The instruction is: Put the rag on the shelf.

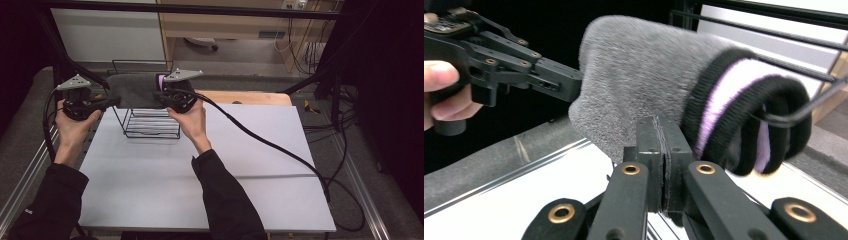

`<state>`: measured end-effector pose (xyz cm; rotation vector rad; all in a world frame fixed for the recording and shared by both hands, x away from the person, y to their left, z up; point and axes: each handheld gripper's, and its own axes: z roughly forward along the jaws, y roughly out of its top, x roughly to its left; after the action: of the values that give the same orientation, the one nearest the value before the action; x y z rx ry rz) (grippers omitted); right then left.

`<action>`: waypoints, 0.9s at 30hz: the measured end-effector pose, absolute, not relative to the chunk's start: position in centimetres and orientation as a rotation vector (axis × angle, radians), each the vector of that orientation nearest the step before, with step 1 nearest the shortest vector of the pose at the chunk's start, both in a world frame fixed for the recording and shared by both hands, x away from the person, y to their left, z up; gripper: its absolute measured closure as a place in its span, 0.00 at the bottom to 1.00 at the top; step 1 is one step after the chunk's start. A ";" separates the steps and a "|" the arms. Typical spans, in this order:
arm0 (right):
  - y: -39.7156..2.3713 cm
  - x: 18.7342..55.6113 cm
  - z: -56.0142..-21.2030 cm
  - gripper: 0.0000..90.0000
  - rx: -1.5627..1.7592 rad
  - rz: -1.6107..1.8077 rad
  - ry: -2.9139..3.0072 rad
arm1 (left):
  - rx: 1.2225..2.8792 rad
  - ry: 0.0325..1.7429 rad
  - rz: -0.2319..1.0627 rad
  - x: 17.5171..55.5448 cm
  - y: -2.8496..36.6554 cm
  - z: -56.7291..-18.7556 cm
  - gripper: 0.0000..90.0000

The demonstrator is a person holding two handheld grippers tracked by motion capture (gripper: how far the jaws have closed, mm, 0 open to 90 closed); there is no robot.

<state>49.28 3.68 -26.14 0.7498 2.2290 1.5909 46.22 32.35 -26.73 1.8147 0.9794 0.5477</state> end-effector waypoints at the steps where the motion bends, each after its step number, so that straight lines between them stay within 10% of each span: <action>1: 3.6 49.4 -26.3 0.99 0.754 1.595 2.223 | 1.810 0.982 0.549 46.3 32.3 -26.9 1.00; 12: 3.3 48.9 -26.6 0.89 0.708 1.631 2.192 | 1.805 0.991 0.558 45.9 32.7 -26.9 0.95; 27: 0.3 46.7 -24.8 0.30 0.726 1.578 2.193 | 1.864 1.035 0.605 43.5 33.2 -26.4 0.44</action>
<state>46.73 0.32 -24.79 0.7257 2.1929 1.5778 43.50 33.19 -26.36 1.8636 1.0348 0.6046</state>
